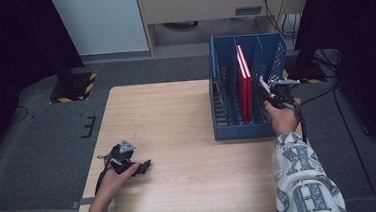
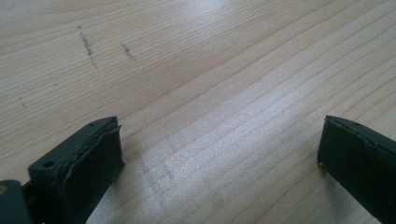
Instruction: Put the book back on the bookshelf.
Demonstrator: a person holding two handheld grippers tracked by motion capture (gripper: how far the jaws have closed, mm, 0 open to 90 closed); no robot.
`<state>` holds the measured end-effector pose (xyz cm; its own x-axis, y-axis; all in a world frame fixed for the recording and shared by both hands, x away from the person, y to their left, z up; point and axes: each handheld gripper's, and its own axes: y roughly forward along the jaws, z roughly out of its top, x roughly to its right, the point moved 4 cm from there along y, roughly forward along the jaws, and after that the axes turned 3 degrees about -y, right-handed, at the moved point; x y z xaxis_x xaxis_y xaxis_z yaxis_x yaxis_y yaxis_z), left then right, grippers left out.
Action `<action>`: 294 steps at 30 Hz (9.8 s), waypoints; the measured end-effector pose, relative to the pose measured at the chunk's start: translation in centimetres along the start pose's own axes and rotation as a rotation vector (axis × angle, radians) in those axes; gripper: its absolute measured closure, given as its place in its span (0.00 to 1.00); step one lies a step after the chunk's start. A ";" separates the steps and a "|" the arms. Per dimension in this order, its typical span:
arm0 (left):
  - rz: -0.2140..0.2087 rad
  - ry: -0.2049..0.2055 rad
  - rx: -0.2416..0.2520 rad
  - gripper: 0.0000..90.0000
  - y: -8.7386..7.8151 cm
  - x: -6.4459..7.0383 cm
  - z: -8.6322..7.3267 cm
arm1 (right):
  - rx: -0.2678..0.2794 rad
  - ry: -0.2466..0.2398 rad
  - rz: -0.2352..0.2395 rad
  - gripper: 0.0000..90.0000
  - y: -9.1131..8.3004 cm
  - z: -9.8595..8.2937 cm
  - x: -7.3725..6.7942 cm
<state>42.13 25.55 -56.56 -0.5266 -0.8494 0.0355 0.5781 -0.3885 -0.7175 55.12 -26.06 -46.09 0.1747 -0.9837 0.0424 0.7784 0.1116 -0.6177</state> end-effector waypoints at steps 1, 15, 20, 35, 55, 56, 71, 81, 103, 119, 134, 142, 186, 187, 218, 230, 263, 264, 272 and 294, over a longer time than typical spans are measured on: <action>0.000 0.000 0.000 0.00 0.0 0.0 0.0 | -0.008 -0.010 -0.002 0.83 0.0 0.0 -0.1; 0.000 0.001 0.000 0.00 0.0 0.0 0.0 | -0.029 0.001 0.003 0.83 -0.3 -1.1 -0.1; -0.001 0.002 -0.001 0.00 0.0 0.0 0.0 | -0.041 -0.003 0.004 0.83 -0.2 -1.2 0.0; -0.002 0.003 -0.001 0.00 0.1 0.0 0.1 | -0.049 -0.005 0.012 0.81 -0.4 -1.8 -0.2; -0.006 0.006 -0.001 0.00 0.1 0.1 0.1 | -0.033 -0.034 -0.065 0.83 0.9 -0.9 0.0; -0.007 0.007 -0.001 0.00 0.1 0.1 0.1 | -0.033 -0.034 -0.065 0.83 0.9 -0.9 0.0; -0.006 0.007 -0.002 0.00 0.1 0.1 0.1 | 0.029 0.012 0.024 0.74 -1.1 -0.5 -1.1; -0.006 0.007 -0.002 0.00 0.1 0.1 0.1 | 0.049 0.013 0.069 0.65 -1.6 -0.4 -1.6; -0.006 0.005 0.000 0.00 0.2 0.1 0.1 | 0.109 0.024 0.147 0.29 -3.3 -0.1 -0.7; -0.005 0.006 0.000 0.00 0.2 0.2 0.2 | 0.124 0.012 0.169 0.20 -4.3 0.1 -0.6; -0.005 0.005 0.001 0.00 0.2 0.2 0.2 | 0.154 -0.005 0.192 0.15 -6.2 0.6 -1.1; -0.005 0.005 0.001 0.00 0.2 0.2 0.2 | 0.169 -0.013 0.212 0.14 -7.6 0.8 -1.5; -0.001 0.002 0.000 0.00 0.2 0.3 0.2 | 0.121 -0.153 0.302 0.09 -12.5 -4.6 -6.3; -0.001 0.002 -0.001 0.00 0.2 0.3 0.2 | 0.120 -0.162 0.310 0.09 -12.5 -4.7 -6.8; -0.002 0.002 0.000 0.00 0.2 0.3 0.2 | 0.063 -0.314 0.452 0.07 -11.3 -6.2 -14.8; -0.001 0.003 -0.002 0.00 0.2 0.3 0.2 | 0.055 -0.331 0.497 0.07 -10.2 -6.5 -17.9; -0.005 0.006 -0.001 0.00 0.2 0.3 0.2 | 0.090 -0.340 0.561 0.08 -8.5 -5.2 -22.7; -0.005 0.006 -0.001 0.00 0.2 0.3 0.2 | 0.087 -0.338 0.563 0.08 -8.3 -5.1 -22.9; -0.005 0.007 -0.002 0.00 0.2 0.3 0.2 | 0.076 -0.358 0.565 0.12 -6.4 -5.3 -25.1; -0.004 0.007 -0.003 0.00 0.2 0.3 0.2 | -0.049 -0.437 0.540 0.12 -3.4 -11.8 -27.6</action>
<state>42.17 25.12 -56.55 -0.5332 -0.8453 0.0338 0.5738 -0.3907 -0.7198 40.53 -0.96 -54.38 0.7647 -0.6439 0.0251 0.4876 0.5526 -0.6759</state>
